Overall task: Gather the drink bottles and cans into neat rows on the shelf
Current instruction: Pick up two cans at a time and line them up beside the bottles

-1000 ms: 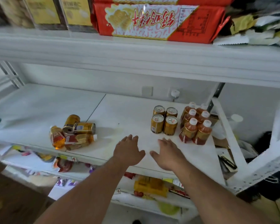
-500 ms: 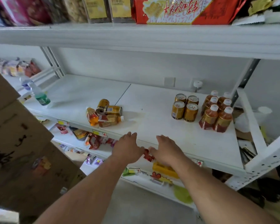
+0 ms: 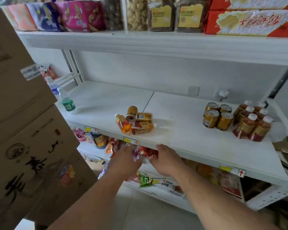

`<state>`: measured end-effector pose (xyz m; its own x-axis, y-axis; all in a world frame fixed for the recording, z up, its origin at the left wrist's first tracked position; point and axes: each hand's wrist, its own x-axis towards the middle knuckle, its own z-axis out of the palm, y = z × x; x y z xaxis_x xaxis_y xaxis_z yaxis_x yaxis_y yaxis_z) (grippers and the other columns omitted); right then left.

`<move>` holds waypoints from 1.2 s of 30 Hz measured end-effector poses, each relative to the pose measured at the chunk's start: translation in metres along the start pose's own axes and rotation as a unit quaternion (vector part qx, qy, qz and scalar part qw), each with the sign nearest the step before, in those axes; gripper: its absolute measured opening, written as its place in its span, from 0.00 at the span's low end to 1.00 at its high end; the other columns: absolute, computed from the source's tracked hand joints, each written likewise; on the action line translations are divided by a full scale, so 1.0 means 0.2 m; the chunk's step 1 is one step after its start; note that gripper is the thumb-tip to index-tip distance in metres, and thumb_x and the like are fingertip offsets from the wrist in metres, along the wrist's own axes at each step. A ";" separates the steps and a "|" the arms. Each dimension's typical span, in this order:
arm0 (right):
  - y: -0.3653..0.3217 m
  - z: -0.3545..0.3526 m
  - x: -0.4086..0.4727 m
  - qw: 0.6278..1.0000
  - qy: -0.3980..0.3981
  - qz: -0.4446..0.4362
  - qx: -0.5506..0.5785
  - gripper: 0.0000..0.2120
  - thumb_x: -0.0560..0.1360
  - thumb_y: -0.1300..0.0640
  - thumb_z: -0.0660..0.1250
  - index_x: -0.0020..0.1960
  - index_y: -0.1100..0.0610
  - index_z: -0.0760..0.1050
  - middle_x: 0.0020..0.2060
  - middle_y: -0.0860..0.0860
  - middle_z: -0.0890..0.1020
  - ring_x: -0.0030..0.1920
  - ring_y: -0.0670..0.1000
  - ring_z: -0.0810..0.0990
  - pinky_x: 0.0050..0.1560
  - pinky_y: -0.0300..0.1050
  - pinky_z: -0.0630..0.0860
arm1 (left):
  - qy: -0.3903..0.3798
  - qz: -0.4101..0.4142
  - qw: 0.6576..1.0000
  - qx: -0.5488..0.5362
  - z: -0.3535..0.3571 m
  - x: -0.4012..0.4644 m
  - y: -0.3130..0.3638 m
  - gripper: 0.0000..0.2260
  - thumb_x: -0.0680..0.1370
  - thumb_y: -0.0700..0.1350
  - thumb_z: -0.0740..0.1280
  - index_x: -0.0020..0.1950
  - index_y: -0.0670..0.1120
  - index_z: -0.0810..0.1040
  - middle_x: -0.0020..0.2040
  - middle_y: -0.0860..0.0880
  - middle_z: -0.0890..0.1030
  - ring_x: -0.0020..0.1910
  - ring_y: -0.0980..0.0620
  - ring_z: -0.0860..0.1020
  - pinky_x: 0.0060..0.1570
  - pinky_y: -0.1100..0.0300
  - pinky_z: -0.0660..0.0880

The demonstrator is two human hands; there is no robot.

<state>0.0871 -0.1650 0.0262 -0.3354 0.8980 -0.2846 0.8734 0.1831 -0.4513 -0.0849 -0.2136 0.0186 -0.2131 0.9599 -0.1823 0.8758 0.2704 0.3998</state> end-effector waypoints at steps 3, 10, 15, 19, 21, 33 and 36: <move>-0.12 0.07 0.02 1.000 0.005 0.005 0.004 0.26 0.78 0.38 0.64 0.69 0.53 0.71 0.63 0.52 0.77 0.63 0.56 0.75 0.61 0.51 0.73 | -0.010 -0.009 1.000 -0.005 -0.04 0.00 -0.15 0.34 0.76 0.61 0.63 0.79 0.52 0.59 0.78 0.50 0.62 0.74 0.47 0.64 0.68 0.49 0.69; -0.27 0.07 0.11 1.000 0.012 0.023 -0.001 0.30 0.80 0.40 0.63 0.76 0.54 0.65 0.72 0.53 0.72 0.71 0.56 0.70 0.67 0.52 0.71 | -0.020 -0.017 0.999 -0.041 -0.10 0.09 -0.30 0.31 0.73 0.61 0.63 0.74 0.52 0.65 0.72 0.50 0.70 0.68 0.47 0.71 0.62 0.47 0.74; -0.27 -0.01 0.25 0.999 0.019 0.027 0.004 0.32 0.81 0.41 0.62 0.79 0.55 0.61 0.76 0.54 0.68 0.74 0.57 0.68 0.70 0.51 0.68 | -0.021 -0.017 0.998 -0.056 -0.09 0.28 -0.28 0.26 0.67 0.63 0.59 0.60 0.51 0.75 0.57 0.51 0.78 0.55 0.48 0.76 0.52 0.47 0.78; -0.24 -0.08 0.42 0.998 0.045 0.036 0.027 0.30 0.80 0.40 0.62 0.76 0.55 0.66 0.71 0.55 0.73 0.70 0.57 0.72 0.66 0.53 0.73 | -0.007 -0.009 0.999 -0.042 -0.17 0.40 -0.21 0.31 0.72 0.61 0.62 0.71 0.47 0.69 0.63 0.48 0.75 0.60 0.46 0.75 0.57 0.48 0.75; -0.24 -0.12 0.51 0.996 0.059 0.044 0.047 0.25 0.79 0.40 0.62 0.70 0.54 0.72 0.65 0.54 0.78 0.63 0.57 0.77 0.61 0.52 0.76 | 0.006 -0.009 0.999 -0.031 -0.23 0.47 -0.18 0.31 0.74 0.60 0.64 0.74 0.49 0.66 0.68 0.49 0.73 0.64 0.46 0.74 0.61 0.48 0.74; -0.18 -0.22 0.94 0.989 0.091 0.095 0.068 0.14 0.77 0.44 0.58 0.47 0.53 0.75 0.40 0.50 0.79 0.43 0.54 0.80 0.37 0.45 0.71 | 0.020 -0.044 0.998 -0.047 -0.35 0.89 -0.09 0.19 0.76 0.55 0.64 0.65 0.51 0.73 0.63 0.46 0.78 0.59 0.45 0.77 0.58 0.54 0.73; -0.19 -0.22 1.06 0.988 0.101 0.108 0.037 0.15 0.79 0.43 0.59 0.51 0.53 0.76 0.43 0.51 0.81 0.45 0.55 0.81 0.40 0.46 0.74 | 0.021 -0.039 0.999 -0.006 -0.37 1.03 -0.08 0.21 0.80 0.54 0.62 0.70 0.46 0.70 0.69 0.46 0.72 0.66 0.44 0.72 0.57 0.54 0.69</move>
<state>-0.0021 0.0358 0.0203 -0.0611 0.9759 -0.2096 0.8865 -0.0435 -0.4607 -0.1750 -0.0146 0.0404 -0.2991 0.9379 -0.1759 0.8501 0.3456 0.3974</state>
